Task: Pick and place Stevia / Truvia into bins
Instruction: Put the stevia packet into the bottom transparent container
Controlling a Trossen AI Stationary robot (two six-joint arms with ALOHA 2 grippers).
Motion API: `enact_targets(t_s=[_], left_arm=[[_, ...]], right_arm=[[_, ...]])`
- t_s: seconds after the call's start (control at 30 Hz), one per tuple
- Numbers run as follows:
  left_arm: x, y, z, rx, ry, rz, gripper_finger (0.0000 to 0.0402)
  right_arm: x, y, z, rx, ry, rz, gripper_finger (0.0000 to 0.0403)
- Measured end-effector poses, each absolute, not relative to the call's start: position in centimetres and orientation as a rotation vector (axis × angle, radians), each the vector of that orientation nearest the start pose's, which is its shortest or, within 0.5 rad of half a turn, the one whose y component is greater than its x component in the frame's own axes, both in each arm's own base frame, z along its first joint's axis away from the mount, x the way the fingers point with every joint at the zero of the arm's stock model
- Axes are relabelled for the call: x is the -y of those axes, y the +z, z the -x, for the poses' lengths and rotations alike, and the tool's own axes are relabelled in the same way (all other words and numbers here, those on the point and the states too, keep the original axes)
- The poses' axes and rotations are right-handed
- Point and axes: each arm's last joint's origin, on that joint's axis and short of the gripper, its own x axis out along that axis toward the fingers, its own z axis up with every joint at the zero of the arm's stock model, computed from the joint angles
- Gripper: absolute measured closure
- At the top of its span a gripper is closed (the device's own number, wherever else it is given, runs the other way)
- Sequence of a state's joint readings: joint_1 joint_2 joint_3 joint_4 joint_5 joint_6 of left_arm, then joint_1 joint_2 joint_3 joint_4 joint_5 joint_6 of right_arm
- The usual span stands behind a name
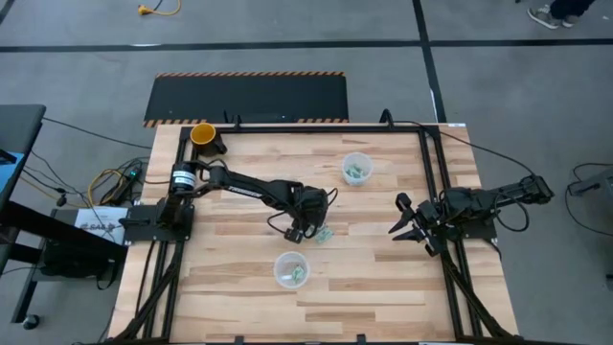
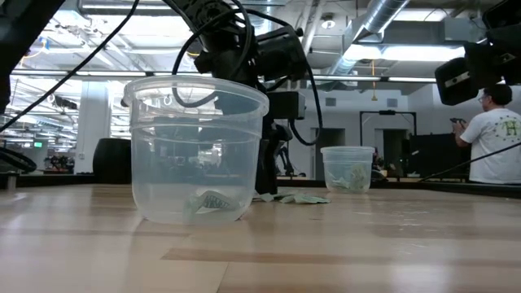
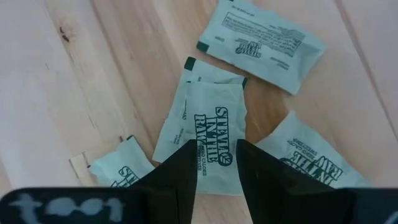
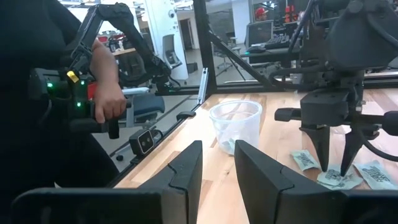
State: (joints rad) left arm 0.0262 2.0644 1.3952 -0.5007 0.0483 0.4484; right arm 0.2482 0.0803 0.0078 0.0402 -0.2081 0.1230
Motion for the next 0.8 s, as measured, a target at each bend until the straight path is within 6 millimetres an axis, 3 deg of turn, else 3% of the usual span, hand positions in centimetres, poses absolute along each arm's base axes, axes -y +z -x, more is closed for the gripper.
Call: enact_targets(t_s=[0.27, 0.57, 0.8], left_arm=[[-0.89, 14.2, -41.2, -1.143, -0.279, -0.349, 0.031], [-0.89, 14.2, -41.21, -1.143, -0.278, -0.35, 0.0396], [-0.89, 14.2, -41.21, -1.142, -0.283, -0.357, 0.0399]], right_arm=[[-3.08, 16.37, -9.7, -0.061, 0.454, -0.12, 0.0316], [-3.08, 16.37, -9.7, -0.061, 0.454, -0.121, 0.0316], [-3.08, 16.37, -9.7, -0.06, 0.454, -0.12, 0.0316]])
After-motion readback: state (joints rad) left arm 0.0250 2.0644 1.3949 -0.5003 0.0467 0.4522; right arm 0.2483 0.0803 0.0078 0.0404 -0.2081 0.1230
